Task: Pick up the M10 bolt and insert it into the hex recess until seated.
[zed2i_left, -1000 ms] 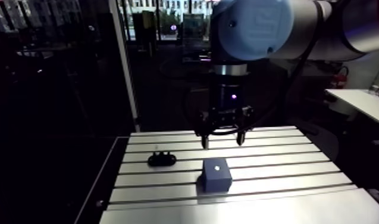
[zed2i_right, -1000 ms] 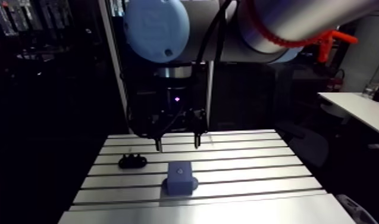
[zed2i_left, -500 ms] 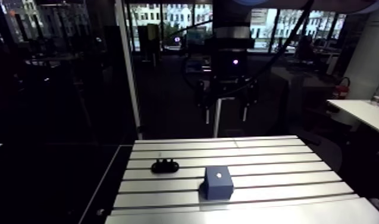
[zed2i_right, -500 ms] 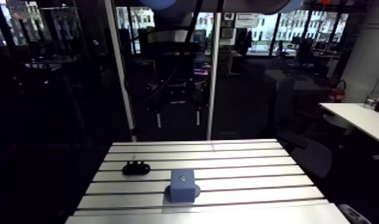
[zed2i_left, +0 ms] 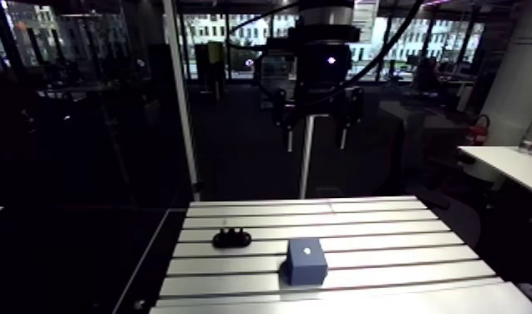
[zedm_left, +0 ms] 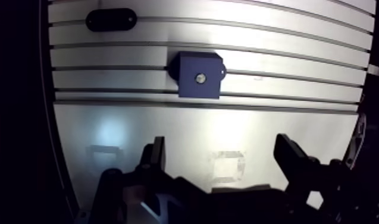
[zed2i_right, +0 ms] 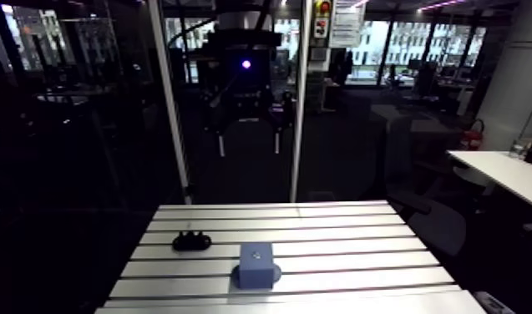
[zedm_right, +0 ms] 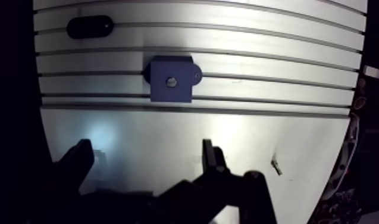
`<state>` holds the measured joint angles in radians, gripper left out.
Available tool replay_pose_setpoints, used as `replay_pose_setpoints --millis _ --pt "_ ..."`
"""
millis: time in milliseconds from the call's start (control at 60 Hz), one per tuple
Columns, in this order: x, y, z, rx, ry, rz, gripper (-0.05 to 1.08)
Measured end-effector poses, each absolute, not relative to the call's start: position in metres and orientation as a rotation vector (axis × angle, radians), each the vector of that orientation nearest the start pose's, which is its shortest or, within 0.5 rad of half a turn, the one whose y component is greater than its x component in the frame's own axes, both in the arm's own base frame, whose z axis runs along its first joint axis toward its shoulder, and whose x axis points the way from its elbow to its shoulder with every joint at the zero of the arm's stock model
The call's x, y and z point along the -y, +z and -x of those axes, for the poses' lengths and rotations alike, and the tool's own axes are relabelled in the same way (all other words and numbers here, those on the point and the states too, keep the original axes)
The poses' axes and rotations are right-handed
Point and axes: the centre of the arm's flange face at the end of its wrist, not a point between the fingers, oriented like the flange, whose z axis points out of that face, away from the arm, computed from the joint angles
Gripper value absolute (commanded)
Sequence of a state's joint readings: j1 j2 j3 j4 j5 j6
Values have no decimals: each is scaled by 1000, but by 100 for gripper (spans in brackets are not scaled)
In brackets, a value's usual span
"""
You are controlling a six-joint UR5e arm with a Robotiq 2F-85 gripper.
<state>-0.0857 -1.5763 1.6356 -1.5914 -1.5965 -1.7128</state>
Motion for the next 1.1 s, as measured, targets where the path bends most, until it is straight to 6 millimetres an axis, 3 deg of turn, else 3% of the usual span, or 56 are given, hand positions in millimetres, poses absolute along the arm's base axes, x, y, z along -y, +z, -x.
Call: replay_pose_setpoints --millis 500,1100 --pt "90 496 498 -3113 3 85 1" --pt "91 499 500 -3114 -2 87 1"
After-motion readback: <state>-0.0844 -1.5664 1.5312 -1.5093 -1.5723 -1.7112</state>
